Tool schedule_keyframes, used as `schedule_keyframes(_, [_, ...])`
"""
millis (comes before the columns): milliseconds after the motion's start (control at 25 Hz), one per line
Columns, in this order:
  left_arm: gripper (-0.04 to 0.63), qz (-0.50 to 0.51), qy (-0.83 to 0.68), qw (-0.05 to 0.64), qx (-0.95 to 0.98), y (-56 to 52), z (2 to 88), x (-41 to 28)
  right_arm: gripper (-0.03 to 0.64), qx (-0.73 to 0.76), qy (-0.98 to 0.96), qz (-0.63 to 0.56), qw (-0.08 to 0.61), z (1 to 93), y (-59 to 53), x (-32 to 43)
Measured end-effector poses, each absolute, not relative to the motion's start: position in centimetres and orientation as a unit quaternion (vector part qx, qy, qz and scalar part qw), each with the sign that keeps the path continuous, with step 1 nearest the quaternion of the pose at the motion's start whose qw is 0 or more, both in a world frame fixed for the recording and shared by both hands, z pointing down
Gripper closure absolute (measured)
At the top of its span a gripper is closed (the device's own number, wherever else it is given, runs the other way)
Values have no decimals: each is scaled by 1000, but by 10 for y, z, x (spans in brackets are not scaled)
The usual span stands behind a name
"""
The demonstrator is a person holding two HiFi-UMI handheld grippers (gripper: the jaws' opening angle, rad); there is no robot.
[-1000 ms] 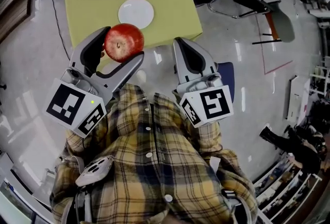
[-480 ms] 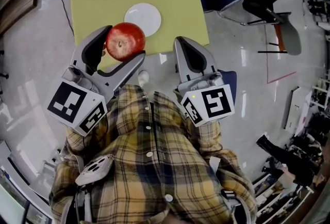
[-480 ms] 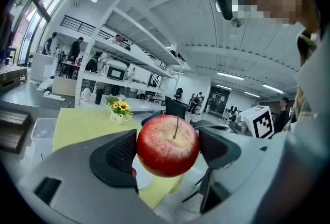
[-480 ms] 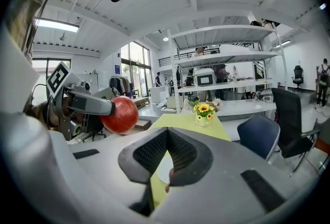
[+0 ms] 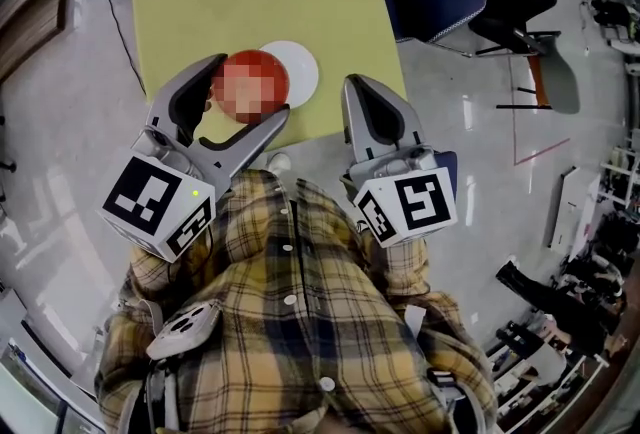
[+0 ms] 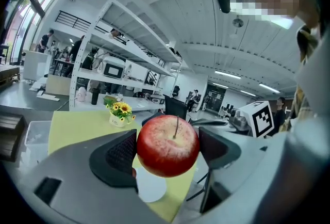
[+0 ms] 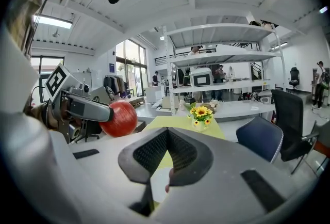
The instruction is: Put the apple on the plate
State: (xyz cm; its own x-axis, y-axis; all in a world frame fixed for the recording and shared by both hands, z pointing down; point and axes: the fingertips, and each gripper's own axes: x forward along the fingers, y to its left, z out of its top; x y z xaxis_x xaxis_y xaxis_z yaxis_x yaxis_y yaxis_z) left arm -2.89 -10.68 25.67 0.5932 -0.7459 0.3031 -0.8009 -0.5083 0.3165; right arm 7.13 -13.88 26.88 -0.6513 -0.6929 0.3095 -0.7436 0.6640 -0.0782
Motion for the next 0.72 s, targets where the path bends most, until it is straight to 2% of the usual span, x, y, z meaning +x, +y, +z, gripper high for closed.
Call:
schedule_keyframes(360, [206, 86, -413, 234, 876, -133, 281, -50, 620, 415, -890, 120, 144, 286, -173, 41])
schedule_keyframes(720, [206, 100, -409, 247, 873, -147, 299, -42, 620, 402, -893, 132, 150, 295, -185, 40])
